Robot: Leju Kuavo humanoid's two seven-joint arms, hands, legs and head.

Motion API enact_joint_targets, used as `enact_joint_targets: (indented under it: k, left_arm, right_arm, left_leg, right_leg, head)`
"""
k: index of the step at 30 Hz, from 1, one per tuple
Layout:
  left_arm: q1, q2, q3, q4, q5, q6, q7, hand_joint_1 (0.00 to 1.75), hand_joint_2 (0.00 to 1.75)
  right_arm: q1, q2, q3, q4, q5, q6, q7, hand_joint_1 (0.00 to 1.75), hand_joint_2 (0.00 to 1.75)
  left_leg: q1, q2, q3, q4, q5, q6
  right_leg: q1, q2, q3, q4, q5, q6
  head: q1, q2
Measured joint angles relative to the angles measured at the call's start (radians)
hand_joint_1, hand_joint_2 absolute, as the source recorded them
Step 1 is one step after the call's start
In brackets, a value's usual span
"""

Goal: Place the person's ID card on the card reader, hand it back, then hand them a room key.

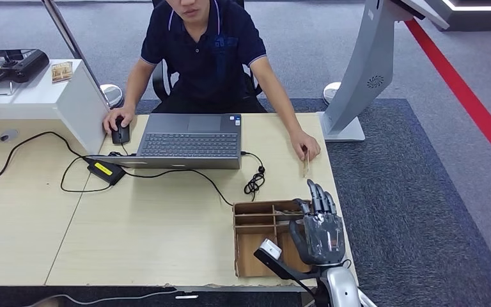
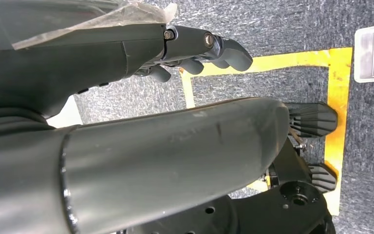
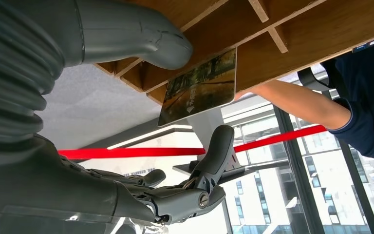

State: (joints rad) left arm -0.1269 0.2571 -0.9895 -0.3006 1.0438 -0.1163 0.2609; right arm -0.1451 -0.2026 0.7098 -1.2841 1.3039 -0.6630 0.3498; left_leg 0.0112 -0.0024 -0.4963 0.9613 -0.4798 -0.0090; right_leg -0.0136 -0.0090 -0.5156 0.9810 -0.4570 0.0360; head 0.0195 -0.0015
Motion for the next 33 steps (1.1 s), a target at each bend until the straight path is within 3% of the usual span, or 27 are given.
enact_joint_targets:
  k: [12,33]
  left_arm:
    - [0.0,0.0,0.0,0.0,0.0,0.0,0.0,0.0,0.0]
    - [0.0,0.0,0.0,0.0,-0.003,0.0,0.0,0.0,0.0]
  right_arm:
    - [-0.001,0.0,0.0,0.0,0.0,0.001,0.0,0.85,1.75]
    - [-0.001,-0.002,0.0,0.0,0.001,0.003,0.001,0.86,1.75]
  left_leg:
    - [0.0,0.0,0.0,0.0,0.0,0.0]
    - [0.0,0.0,0.0,0.0,0.0,0.0]
  right_leg:
    - [0.0,0.0,0.0,0.0,0.0,0.0]
    - [0.0,0.0,0.0,0.0,0.0,0.0]
  head:
    - [0.0,0.0]
    - [0.0,0.0]
